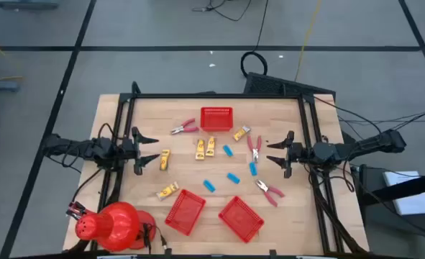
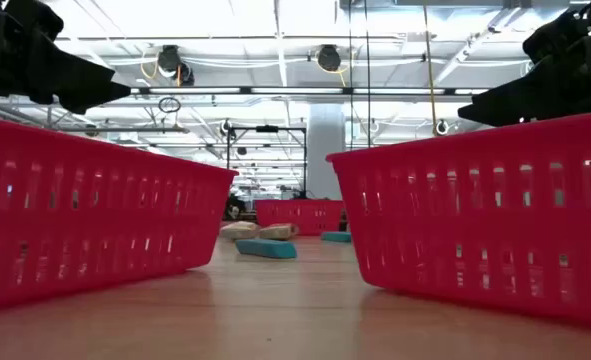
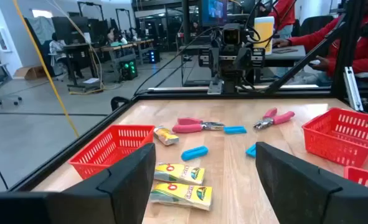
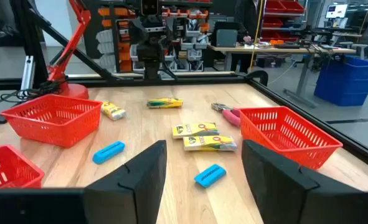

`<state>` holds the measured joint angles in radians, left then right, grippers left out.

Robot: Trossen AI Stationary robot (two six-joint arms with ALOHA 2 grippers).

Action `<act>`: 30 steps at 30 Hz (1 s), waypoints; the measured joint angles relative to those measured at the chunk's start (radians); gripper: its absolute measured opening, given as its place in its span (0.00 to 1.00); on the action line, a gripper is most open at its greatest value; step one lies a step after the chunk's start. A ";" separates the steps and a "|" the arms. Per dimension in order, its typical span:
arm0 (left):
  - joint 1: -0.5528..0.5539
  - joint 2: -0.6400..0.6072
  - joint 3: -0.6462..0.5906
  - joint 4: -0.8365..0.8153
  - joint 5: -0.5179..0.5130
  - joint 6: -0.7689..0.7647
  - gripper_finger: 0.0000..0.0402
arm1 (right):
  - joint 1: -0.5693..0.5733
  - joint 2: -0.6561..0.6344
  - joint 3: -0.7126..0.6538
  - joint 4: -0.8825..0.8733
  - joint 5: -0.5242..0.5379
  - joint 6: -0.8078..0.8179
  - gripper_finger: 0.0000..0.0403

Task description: Pick & Place School Supplies

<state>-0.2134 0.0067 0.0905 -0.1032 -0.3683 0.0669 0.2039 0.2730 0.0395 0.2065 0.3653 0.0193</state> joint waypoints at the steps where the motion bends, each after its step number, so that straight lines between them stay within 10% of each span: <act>1: 0.000 0.000 0.000 0.000 0.000 0.000 0.68 | 0.000 0.003 0.000 0.002 0.000 0.000 0.49; 30: 0.000 0.000 0.000 -0.006 -0.001 -0.020 0.68 | -0.001 0.014 0.000 0.041 0.036 0.016 0.49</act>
<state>-0.2134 0.0066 0.0903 -0.1097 -0.3694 0.0471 0.2027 0.2872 0.0395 0.2473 0.4012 0.0353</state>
